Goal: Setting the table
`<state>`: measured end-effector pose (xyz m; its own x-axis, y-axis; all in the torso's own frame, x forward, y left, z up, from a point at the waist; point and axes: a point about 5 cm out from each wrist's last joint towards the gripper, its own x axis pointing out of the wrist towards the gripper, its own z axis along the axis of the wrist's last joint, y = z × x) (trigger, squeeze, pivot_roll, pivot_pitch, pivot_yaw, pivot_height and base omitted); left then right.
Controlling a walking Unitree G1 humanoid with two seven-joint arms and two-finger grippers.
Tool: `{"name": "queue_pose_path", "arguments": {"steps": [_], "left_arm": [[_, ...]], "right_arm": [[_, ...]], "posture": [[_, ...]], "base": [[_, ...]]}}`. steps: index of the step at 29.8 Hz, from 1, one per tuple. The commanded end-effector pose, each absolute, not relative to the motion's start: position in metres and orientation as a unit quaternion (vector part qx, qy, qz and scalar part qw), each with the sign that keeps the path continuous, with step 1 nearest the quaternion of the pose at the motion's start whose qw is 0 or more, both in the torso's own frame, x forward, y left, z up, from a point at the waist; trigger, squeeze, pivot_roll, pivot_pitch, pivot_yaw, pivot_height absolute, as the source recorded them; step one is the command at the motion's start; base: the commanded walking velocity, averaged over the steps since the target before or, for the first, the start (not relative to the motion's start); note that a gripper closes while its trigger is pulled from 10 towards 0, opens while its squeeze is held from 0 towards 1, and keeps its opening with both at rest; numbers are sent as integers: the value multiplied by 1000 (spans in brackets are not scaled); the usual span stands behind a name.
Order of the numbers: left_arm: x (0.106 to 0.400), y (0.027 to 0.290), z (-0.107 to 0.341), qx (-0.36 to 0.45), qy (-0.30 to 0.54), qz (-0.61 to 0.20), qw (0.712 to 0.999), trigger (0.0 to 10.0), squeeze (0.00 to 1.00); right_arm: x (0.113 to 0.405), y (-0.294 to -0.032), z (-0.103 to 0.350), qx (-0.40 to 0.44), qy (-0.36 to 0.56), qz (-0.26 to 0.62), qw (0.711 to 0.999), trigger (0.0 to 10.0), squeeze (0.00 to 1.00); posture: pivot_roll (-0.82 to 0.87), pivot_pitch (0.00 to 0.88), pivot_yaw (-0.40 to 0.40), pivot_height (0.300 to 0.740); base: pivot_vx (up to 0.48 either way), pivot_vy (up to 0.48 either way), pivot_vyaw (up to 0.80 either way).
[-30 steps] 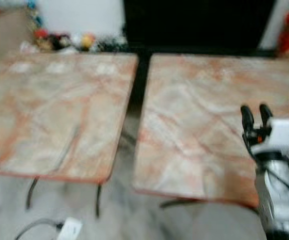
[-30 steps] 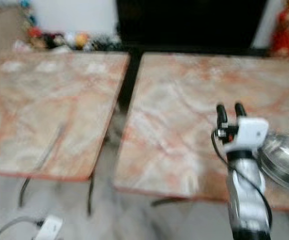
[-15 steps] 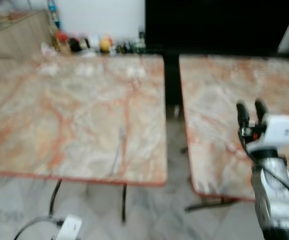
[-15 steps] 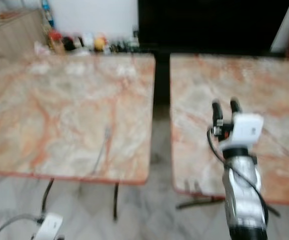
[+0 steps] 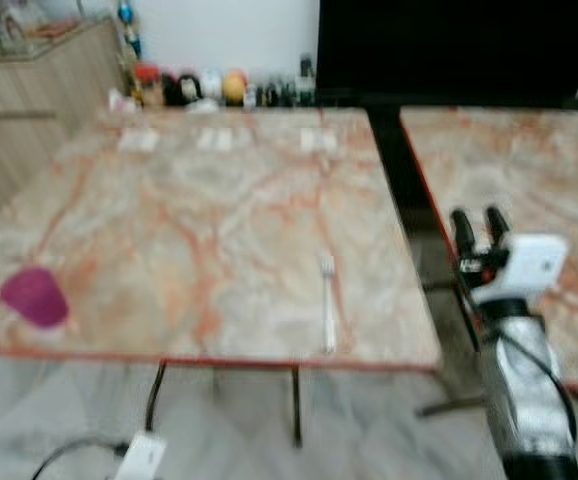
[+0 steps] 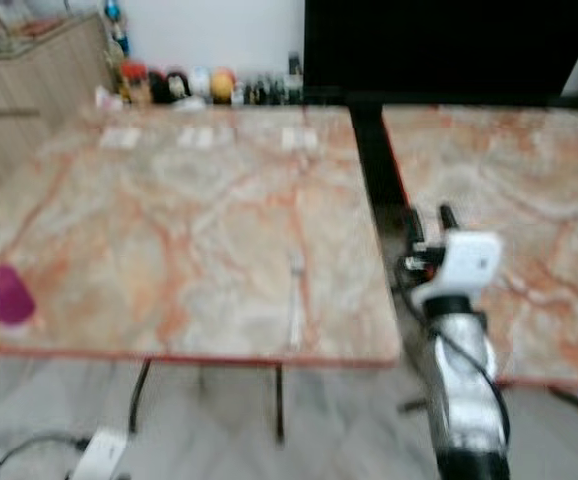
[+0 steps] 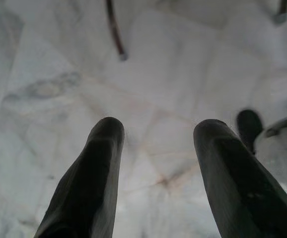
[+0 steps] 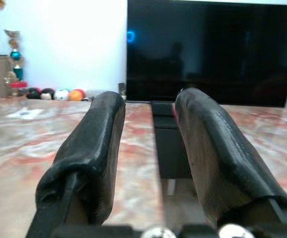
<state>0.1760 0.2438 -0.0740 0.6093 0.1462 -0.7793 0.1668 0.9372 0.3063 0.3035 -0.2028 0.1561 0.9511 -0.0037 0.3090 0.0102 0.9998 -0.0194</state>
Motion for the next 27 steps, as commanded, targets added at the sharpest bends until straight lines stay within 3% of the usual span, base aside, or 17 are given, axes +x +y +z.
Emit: {"name": "queue_pose_path", "arguments": {"steps": [1, 9, 27], "left_arm": [[175, 242, -75, 175, 448, -4, 877, 10000, 0], [179, 240, -74, 177, 445, -7, 878, 10000, 0], [172, 249, -74, 175, 441, -6, 880, 10000, 0]], "right_arm": [[303, -210, 155, -8, -153, -17, 988, 10000, 0], [303, -209, 148, 0, -144, -22, 989, 10000, 0], [315, -227, 129, -3, -64, -65, 996, 10000, 0]], "posture": [[36, 0, 25, 740], [35, 0, 31, 740], [44, 0, 26, 740]], "base": [[0, 480, 0], [0, 467, 0], [0, 0, 0]]}}
